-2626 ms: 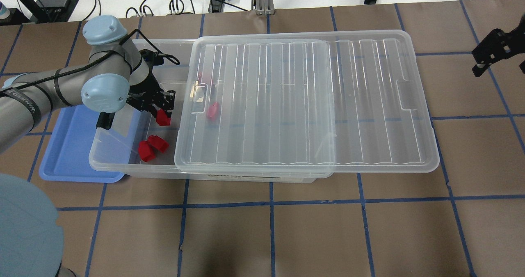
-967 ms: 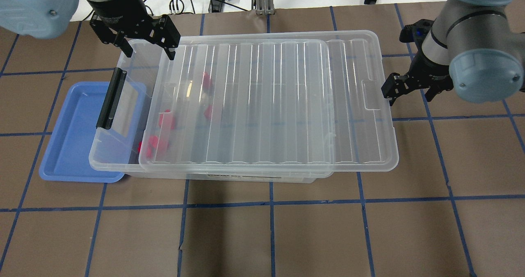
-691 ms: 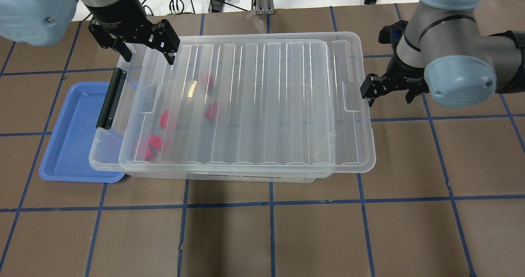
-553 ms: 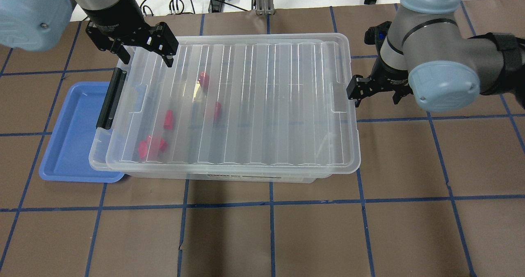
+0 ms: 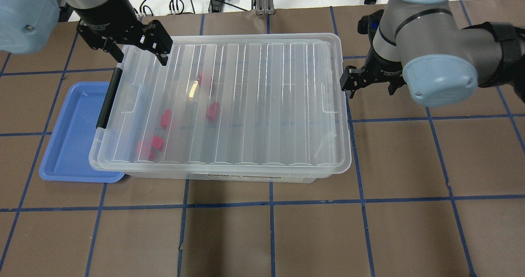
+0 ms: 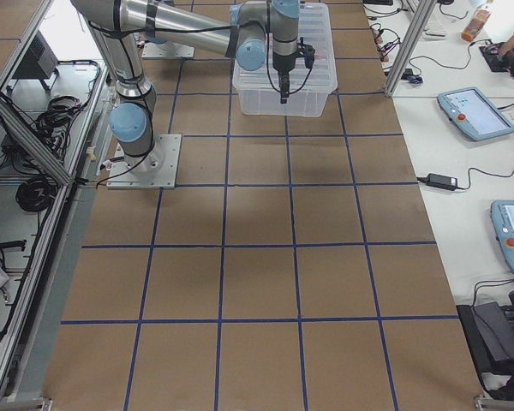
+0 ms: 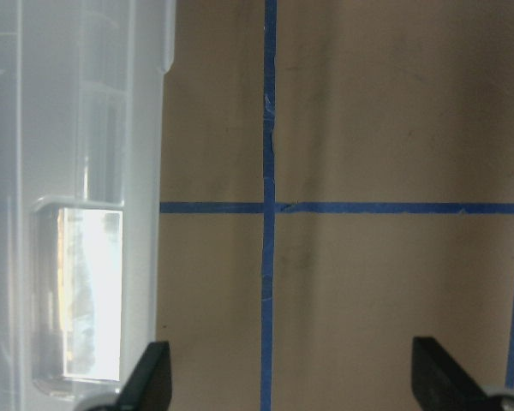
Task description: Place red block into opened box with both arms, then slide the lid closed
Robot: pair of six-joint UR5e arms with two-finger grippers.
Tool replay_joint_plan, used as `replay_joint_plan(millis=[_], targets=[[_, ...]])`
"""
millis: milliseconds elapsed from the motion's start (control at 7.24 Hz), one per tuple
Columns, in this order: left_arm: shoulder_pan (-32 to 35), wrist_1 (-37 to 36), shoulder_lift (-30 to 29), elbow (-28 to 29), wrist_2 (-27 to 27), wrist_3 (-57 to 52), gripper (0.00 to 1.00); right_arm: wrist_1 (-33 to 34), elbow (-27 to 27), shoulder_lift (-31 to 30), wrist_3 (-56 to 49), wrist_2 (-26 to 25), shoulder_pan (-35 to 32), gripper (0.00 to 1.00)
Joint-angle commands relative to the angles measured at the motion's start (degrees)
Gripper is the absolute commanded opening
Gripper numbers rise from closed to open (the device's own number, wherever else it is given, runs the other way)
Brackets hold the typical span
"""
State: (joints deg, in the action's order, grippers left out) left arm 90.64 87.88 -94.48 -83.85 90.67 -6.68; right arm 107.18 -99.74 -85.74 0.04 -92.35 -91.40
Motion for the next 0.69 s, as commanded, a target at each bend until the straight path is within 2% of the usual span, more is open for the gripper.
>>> replay_joint_plan(millis=[0, 138, 553], targets=[[0.0, -0.1, 0.0, -0.2, 0.9, 0.0, 1.00, -15.1, 11.2, -3.5, 1.2, 0.5, -2.6, 1.00], [0.0, 0.0, 0.0, -0.3, 0.6, 0.9, 1.00, -16.9, 13.4, -3.3, 1.5, 0.4, -3.5, 1.00], [0.0, 1.7, -0.4, 0.9, 1.1, 3.1, 1.00, -16.3, 11.5, -3.2, 1.4, 0.5, -3.0, 1.00]])
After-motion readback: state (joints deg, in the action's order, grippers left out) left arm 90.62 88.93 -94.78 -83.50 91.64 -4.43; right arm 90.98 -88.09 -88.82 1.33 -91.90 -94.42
